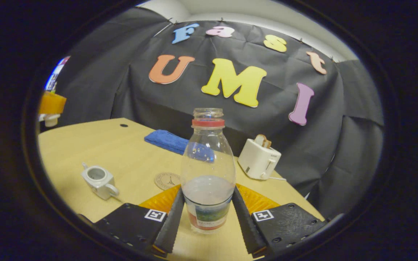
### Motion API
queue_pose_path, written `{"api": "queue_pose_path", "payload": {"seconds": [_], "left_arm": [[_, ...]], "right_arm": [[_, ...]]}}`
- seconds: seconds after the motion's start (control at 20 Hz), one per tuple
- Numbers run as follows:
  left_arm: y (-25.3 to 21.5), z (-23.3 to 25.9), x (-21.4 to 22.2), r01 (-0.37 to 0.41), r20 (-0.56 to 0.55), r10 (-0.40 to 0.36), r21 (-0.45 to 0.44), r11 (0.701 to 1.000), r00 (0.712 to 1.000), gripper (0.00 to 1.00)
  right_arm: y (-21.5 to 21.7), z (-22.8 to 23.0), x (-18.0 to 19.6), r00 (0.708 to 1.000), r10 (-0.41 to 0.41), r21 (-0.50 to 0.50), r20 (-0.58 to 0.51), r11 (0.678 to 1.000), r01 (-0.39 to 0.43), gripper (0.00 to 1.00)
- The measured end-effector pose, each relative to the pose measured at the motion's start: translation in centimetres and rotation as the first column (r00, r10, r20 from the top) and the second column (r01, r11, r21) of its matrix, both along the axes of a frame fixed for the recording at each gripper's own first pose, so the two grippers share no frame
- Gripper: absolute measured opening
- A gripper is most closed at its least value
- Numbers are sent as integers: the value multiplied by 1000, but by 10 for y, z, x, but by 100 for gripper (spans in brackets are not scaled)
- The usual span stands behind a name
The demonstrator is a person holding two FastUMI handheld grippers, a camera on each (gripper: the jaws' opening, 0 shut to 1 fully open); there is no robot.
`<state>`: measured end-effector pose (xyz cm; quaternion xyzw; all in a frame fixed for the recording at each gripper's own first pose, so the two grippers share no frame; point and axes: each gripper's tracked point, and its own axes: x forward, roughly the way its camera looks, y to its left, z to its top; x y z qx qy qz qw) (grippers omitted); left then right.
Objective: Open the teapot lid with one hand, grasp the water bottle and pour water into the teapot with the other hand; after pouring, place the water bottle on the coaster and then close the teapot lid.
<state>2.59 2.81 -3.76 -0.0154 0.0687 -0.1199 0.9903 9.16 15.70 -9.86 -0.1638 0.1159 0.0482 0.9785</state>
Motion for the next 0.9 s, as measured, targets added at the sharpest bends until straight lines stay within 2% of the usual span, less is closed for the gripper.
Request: {"api": "queue_pose_path", "payload": {"seconds": [0.2, 0.4, 0.7, 0.8, 0.9], "left_arm": [[11, 11, -5, 4, 34, -4, -11, 1000, 999, 3], [34, 16, -6, -24, 48, 26, -34, 999, 999, 3], [56, 18, -7, -34, 53, 38, -71, 997, 998, 3], [59, 16, -5, -35, 48, 39, -80, 996, 998, 3], [60, 16, -6, -34, 45, 38, -80, 996, 998, 3]], "right_arm": [[10, -9, 0, 998, 38, -216, -41, 975, -46, 72], [30, -26, -1, 992, 93, -403, -85, 907, -119, 72], [55, -36, -9, 983, 148, -555, -109, 811, -183, 72], [63, -36, -13, 981, 169, -617, -94, 763, -191, 72], [65, -36, -13, 980, 188, -707, -61, 685, -175, 72]]}}
